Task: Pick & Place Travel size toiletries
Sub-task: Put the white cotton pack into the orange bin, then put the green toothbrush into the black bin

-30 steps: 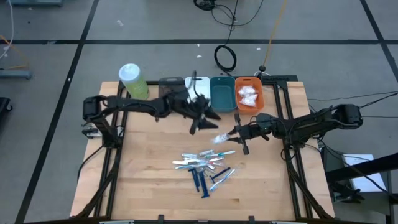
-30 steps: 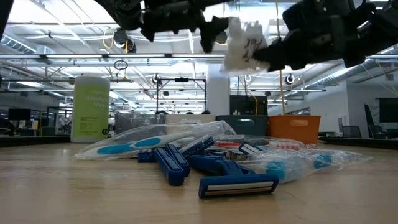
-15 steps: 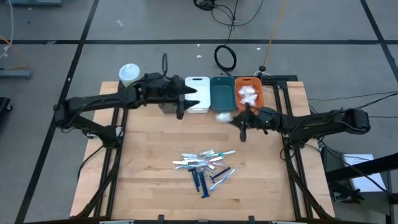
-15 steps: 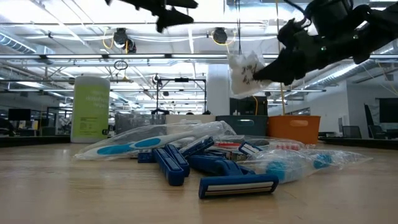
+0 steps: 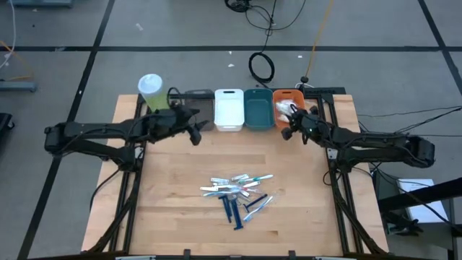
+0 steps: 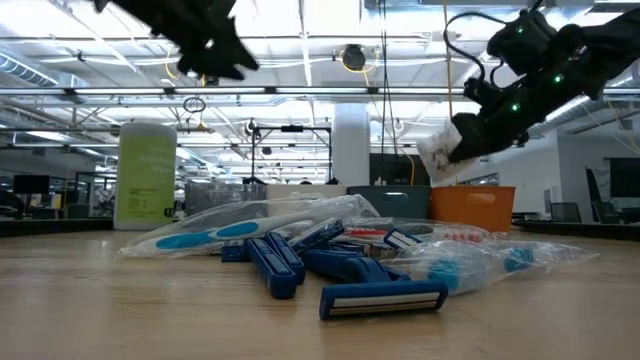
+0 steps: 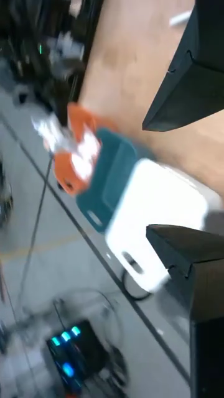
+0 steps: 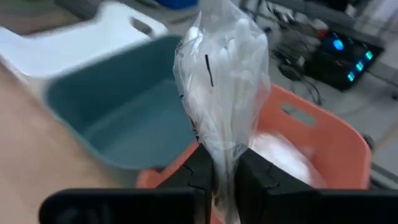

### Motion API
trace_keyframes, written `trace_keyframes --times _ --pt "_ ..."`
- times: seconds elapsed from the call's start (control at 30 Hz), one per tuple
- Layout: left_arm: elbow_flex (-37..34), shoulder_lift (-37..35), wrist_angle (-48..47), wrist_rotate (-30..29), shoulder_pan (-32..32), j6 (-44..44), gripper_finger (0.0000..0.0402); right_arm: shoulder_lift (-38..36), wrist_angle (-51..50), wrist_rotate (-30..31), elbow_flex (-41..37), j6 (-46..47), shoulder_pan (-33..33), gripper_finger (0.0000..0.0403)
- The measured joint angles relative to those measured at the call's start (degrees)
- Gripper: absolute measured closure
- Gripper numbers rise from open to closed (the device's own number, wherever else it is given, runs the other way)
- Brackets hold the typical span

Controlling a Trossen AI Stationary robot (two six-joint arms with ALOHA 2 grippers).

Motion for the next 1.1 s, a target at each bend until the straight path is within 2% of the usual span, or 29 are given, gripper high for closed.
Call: trace_keyframes --times 0.17,0.3,0.4,0.5,0.87,1.1 --pt "-6.74 -5.11 0.15 -2.65 0.04 -5.95 0.0146 0.95 -2.43 0.11 0.00 1.84 -4.44 0.0370" --pt "-8.63 -6.53 0.16 -2.65 0.04 -7.44 0.0147 1.62 -2.50 0.15 0.00 2.30 -7.05 0.0374" --pt "-8.76 -6.44 -0.13 -2.52 0.04 -7.57 0.0147 1.96 -2.55 1.32 0.00 2.76 -8.33 0.0363" --pt "-8.76 -5.92 0.00 -2.26 0.04 -7.59 0.0147 2.01 -3.23 4.12 0.00 3.81 -8.68 0.0334" --pt "-8.76 -5.04 -0.09 -2.06 0.04 -7.85 0.0147 2.01 -3.37 4.22 0.00 3.79 -8.68 0.0185" --pt "-8.76 -5.04 -0.09 -2.06 0.04 -8.03 0.0147 1.99 1.31 4.07 0.00 3.52 -8.35 0.0127"
